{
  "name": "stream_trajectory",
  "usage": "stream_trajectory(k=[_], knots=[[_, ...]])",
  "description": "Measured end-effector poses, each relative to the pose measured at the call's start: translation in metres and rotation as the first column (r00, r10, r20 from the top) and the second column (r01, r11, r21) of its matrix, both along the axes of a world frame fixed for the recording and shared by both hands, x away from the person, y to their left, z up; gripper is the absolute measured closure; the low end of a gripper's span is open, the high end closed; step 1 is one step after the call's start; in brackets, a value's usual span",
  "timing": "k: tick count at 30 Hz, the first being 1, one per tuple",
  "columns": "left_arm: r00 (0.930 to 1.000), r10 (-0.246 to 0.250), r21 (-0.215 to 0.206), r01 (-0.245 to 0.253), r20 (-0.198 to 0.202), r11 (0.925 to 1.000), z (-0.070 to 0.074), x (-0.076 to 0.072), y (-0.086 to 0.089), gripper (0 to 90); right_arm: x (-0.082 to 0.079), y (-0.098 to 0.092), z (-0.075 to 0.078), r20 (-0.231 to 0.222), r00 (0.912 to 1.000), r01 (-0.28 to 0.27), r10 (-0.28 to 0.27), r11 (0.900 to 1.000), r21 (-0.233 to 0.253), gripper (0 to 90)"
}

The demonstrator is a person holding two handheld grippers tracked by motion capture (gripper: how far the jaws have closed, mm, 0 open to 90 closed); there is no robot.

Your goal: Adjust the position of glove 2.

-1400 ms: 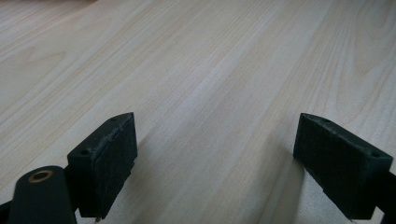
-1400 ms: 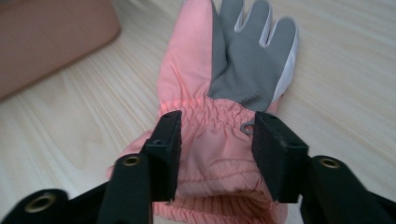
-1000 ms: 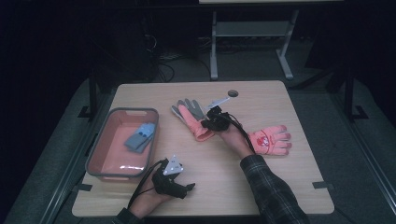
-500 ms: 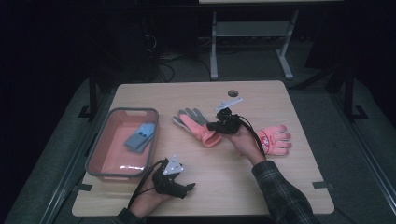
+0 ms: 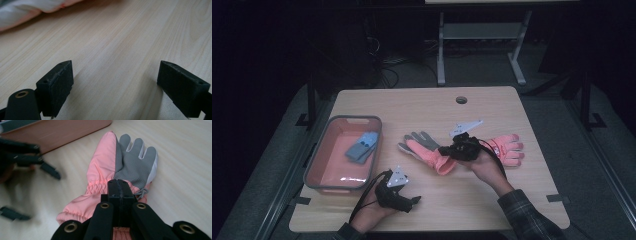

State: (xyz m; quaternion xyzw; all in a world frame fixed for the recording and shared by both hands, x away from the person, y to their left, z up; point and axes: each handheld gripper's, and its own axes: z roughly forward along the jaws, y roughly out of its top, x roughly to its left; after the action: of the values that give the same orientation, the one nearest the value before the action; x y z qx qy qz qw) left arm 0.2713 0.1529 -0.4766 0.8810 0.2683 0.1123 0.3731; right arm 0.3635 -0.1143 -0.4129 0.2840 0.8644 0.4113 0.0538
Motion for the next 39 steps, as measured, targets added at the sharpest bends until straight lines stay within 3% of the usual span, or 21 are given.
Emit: stream_trajectory(k=[9,24,26,29,32,35,37,39], knots=[[1.0,0.002,-0.005,-0.002,-0.002,1.0,0.0,0.0,0.0,12.9,-0.036,-0.026,-0.007,-0.033,0.9976,-0.061,0.061,0.998,0.001,90.0],[1.0,0.005,-0.008,-0.005,-0.005,1.0,0.0,-0.001,0.0,12.9,-0.075,-0.072,-0.018,-0.076,0.995,-0.065,0.065,0.998,0.002,89.7],[1.0,0.004,-0.004,-0.004,-0.002,1.0,0.0,0.0,0.0,12.9,-0.078,-0.076,-0.019,-0.087,0.9937,-0.071,0.071,0.997,0.003,87.3],[1.0,0.005,-0.005,-0.005,-0.003,1.0,0.0,0.0,0.0,12.9,-0.08,-0.079,-0.015,-0.082,0.9938,-0.073,0.075,0.997,0.029,75.6],[1.0,0.005,-0.003,-0.005,-0.006,1.0,0.0,-0.001,0.0,12.9,-0.079,-0.085,-0.006,-0.062,0.997,-0.043,0.045,0.998,0.045,75.4],[1.0,0.005,-0.006,-0.005,-0.005,1.0,0.0,-0.001,0.0,12.9,-0.075,-0.098,-0.004,-0.043,0.9987,0.028,-0.027,0.999,0.032,87.3],[1.0,0.002,-0.002,-0.002,-0.003,1.0,0.0,0.0,0.0,12.9,-0.072,-0.107,-0.006,-0.046,0.9958,0.079,-0.079,0.997,0.006,89.7],[1.0,0.002,-0.003,-0.002,-0.003,1.0,0.0,0.0,0.0,12.9,-0.067,-0.118,-0.011,-0.066,0.9868,0.146,-0.148,0.989,-0.033,89.8]])
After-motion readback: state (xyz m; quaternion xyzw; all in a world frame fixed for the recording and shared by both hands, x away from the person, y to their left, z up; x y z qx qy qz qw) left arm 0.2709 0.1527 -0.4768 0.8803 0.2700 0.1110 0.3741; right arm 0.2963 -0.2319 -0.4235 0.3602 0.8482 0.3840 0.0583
